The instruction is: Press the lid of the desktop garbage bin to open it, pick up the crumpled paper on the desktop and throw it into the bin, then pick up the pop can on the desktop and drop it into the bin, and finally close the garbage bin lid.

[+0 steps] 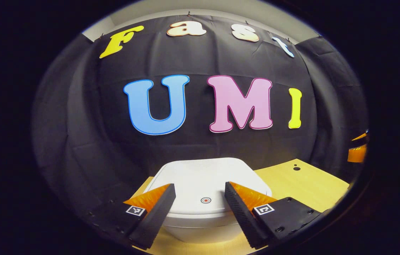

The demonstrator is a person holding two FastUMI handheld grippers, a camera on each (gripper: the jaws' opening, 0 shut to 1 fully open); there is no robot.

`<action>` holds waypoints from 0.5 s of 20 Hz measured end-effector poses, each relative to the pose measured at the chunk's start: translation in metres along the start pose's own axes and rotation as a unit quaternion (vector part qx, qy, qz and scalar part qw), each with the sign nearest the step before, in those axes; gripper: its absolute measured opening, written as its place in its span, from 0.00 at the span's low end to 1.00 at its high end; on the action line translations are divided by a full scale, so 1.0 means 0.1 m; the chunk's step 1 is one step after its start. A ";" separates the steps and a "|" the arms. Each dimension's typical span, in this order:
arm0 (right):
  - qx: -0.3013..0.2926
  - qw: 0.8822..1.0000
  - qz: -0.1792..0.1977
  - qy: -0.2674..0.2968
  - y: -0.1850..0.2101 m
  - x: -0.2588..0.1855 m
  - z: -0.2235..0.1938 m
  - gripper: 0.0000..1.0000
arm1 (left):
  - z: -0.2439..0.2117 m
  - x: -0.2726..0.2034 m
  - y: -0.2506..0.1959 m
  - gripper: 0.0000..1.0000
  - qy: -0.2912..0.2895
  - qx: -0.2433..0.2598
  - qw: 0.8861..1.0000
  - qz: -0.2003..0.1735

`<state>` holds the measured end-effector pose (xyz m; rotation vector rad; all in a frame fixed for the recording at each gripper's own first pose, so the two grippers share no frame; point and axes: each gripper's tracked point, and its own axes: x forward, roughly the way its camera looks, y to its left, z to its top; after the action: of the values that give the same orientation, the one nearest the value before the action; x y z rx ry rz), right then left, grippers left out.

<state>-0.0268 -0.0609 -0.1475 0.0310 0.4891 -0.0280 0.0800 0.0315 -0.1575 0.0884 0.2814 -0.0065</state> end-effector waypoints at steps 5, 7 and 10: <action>0.019 0.998 -0.032 -0.054 -0.13 -0.09 0.27 0.97 | 0.73 -0.51 -0.29 0.94 -0.080 0.003 0.997 0.013; 0.022 0.996 -0.036 -0.082 -0.11 -0.15 0.39 0.98 | 0.86 -0.71 -0.40 0.94 -0.095 -0.018 0.995 0.014; 0.019 0.990 -0.023 -0.140 0.04 -0.28 0.65 0.97 | 1.08 -0.98 -0.64 0.94 -0.133 -0.021 0.991 0.003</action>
<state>-0.0209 -0.0588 -0.0764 0.0519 0.2080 -0.0860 0.0143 -0.0425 -0.0327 0.0459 0.0152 -0.0071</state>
